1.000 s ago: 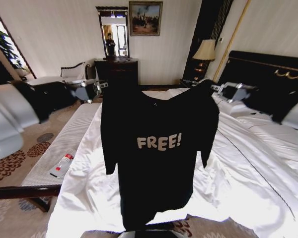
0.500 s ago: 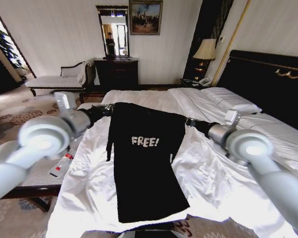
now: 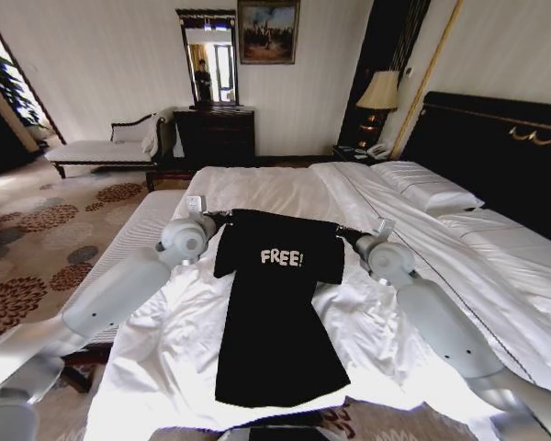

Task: Fold the clothes on the bed.

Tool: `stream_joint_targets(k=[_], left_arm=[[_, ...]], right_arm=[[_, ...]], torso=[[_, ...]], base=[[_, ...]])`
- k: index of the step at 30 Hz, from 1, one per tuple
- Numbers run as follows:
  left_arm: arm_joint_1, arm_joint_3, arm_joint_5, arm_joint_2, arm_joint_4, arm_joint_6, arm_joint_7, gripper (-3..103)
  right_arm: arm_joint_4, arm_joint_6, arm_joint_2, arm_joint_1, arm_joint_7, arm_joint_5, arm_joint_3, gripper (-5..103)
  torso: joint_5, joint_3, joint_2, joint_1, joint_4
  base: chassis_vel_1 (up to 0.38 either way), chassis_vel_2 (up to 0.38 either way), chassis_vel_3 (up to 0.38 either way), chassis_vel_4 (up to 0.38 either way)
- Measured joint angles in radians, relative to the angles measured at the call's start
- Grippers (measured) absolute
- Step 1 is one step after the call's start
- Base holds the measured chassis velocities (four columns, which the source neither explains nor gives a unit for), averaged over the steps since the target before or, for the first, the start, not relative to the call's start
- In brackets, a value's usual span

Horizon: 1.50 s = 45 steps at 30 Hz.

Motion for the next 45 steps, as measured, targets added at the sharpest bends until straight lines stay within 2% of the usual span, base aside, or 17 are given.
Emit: stream_joint_targets(k=[3, 4, 7, 9, 11, 14, 17, 18, 22, 25, 27, 28, 32, 38, 41, 45], left_arm=[[-0.005, 0.013, 0.046, -0.055, 0.097, -0.006, 0.028, 0], [-0.005, 0.013, 0.046, -0.055, 0.097, -0.006, 0.028, 0], [-0.014, 0.016, 0.065, -0.12, 0.203, -0.007, 0.049, 0], [-0.017, 0.016, 0.065, -0.132, 0.226, -0.007, 0.054, 0], [-0.031, 0.019, 0.078, -0.165, 0.308, -0.007, 0.073, 0], [-0.04, 0.02, 0.088, -0.178, 0.359, -0.007, 0.08, 0], [-0.052, 0.002, 0.108, -0.195, 0.457, -0.007, 0.091, 0], [-0.052, 0.002, 0.108, -0.195, 0.457, -0.007, 0.091, 0], [-0.068, -0.025, 0.123, -0.21, 0.524, -0.015, 0.127, 0], [-0.076, -0.034, 0.13, -0.224, 0.554, -0.023, 0.143, 0], [-0.099, -0.04, 0.18, -0.263, 0.621, -0.049, 0.191, 0], [-0.099, -0.04, 0.18, -0.263, 0.621, -0.049, 0.191, 0], [-0.162, -0.041, 0.233, -0.363, 0.791, -0.066, 0.23, 0], [-0.18, -0.088, 0.294, -0.476, 0.932, -0.079, 0.23, 0], [-0.172, -0.11, 0.319, -0.515, 0.972, -0.086, 0.23, 0], [-0.173, -0.136, 0.343, -0.545, 1.023, -0.098, 0.231, 0]], right_arm=[[-0.113, 0.052, 0.029, 0.031, -0.024, -0.122, -0.053, 0], [-0.113, 0.052, 0.029, 0.031, -0.024, -0.122, -0.053, 0], [-0.221, 0.095, 0.069, 0.072, -0.045, -0.168, -0.098, 0], [-0.245, 0.105, 0.081, 0.083, -0.045, -0.178, -0.108, 0], [-0.312, 0.127, 0.126, 0.113, -0.044, -0.204, -0.129, 0], [-0.362, 0.143, 0.159, 0.138, -0.053, -0.22, -0.145, 0], [-0.495, 0.185, 0.246, 0.207, -0.086, -0.267, -0.189, 0], [-0.495, 0.185, 0.246, 0.207, -0.086, -0.267, -0.189, 0], [-0.625, 0.208, 0.324, 0.289, -0.1, -0.271, -0.21, 0], [-0.675, 0.222, 0.346, 0.324, -0.11, -0.283, -0.221, 0], [-0.74, 0.236, 0.372, 0.362, -0.121, -0.302, -0.231, 0], [-0.74, 0.236, 0.372, 0.362, -0.121, -0.302, -0.231, 0], [-0.858, 0.258, 0.413, 0.407, -0.146, -0.343, -0.235, 0], [-1.009, 0.283, 0.458, 0.449, -0.191, -0.377, -0.213, 0], [-1.088, 0.307, 0.479, 0.471, -0.208, -0.395, -0.189, 0], [-1.112, 0.308, 0.479, 0.477, -0.228, -0.394, -0.178, 0]], torso=[[0.0002, 0.0, 0.0, 0.0, 0.0003], [0.0002, 0.0, 0.0, 0.0, 0.0003], [-0.0001, 0.0, 0.0, 0.0, 0.0001], [-0.0001, 0.0, 0.0, 0.0, -0.0001], [0.0, 0.0, 0.0, 0.0, -0.0004], [-0.0003, 0.0, 0.0, 0.0, -0.0005], [-0.0003, 0.0, 0.0, 0.0, 0.0005], [-0.0003, 0.0, 0.0, 0.0, 0.0005], [-0.0004, 0.0, 0.0, 0.0, 0.0006], [-0.0006, 0.0, 0.0, 0.0, 0.0002], [-0.0003, 0.0, 0.0, 0.0, 0.0001], [-0.0003, 0.0, 0.0, 0.0, 0.0001], [-0.0003, 0.0, 0.0, 0.0, -0.0001], [0.0001, 0.0, 0.0, 0.0, -0.0004], [-0.0001, 0.0, 0.0, 0.0, 0.0], [-0.0001, 0.0, 0.0, 0.0, 0.0002]], base=[[0.0, 0.0, 0.0, 0.0], [0.0, 0.0, 0.0, 0.0], [0.0, 0.0, 0.0, 0.0], [0.0, 0.0, 0.0, 0.0], [0.0, 0.0, 0.0, 0.0], [0.0, 0.0, 0.0, 0.0], [0.0, 0.0, 0.0, 0.0], [0.0, 0.0, 0.0, 0.0], [0.0, 0.0, 0.0, 0.0], [0.0, 0.0, 0.0, 0.0], [0.0, 0.0, 0.0, 0.0], [0.0, 0.0, 0.0, 0.0], [0.0, 0.0, 0.0, 0.0], [0.0, 0.0, 0.0, 0.0], [0.0, 0.0, 0.0, 0.0], [0.0, 0.0, 0.0, 0.0]])
